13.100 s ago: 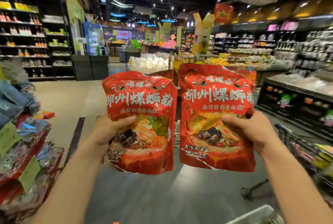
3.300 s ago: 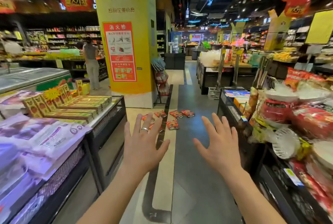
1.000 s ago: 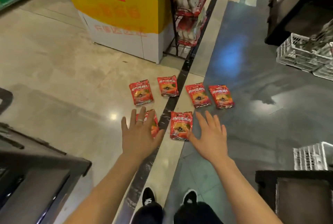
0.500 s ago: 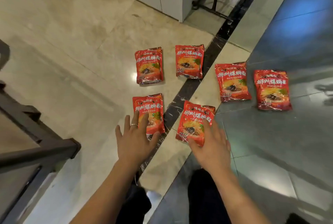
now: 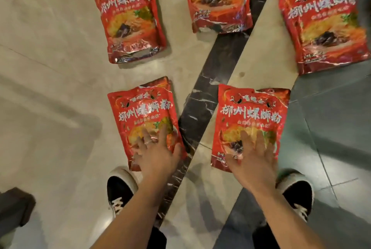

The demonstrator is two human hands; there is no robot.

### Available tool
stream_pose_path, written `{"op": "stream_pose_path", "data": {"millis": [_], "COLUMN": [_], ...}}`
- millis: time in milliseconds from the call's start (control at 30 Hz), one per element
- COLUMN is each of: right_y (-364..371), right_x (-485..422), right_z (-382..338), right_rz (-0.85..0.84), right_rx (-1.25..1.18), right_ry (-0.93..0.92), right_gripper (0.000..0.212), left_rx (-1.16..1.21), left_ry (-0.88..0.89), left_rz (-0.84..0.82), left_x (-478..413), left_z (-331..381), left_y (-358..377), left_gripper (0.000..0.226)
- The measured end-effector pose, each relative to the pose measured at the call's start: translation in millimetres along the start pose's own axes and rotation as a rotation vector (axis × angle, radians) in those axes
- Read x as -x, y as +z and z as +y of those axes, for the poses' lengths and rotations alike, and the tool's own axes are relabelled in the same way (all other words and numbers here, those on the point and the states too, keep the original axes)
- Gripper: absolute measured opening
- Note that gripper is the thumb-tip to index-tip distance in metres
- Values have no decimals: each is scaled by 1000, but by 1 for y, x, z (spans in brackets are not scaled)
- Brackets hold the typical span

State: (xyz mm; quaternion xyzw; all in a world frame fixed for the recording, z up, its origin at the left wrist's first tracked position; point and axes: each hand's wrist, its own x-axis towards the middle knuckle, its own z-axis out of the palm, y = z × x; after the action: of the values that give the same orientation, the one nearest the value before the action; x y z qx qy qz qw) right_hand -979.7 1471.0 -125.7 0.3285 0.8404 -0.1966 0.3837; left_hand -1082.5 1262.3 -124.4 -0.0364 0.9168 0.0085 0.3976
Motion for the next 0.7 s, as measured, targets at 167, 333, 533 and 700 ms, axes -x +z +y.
{"op": "stream_pose_path", "data": {"millis": [167,333,533,700], "right_y": [46,41,16,2], "right_x": [-44,-52,-70,-107], "right_z": [-5,-4,19,27], "right_rz": [-21,54,419,255], "right_rx": [15,-66,-307,-760], "right_ry": [-10,-132,43,320], "right_gripper": [89,84,87,122], "left_rx": [-36,-76,258,676], "left_ry": [61,312,88,-341], "left_rz": [-30,7,352,135], "left_x": [-33,-24,-50,-105], "left_z": [5,39,46,24], "left_y": [57,59,28,23], "left_gripper": [82,79,85,125]}}
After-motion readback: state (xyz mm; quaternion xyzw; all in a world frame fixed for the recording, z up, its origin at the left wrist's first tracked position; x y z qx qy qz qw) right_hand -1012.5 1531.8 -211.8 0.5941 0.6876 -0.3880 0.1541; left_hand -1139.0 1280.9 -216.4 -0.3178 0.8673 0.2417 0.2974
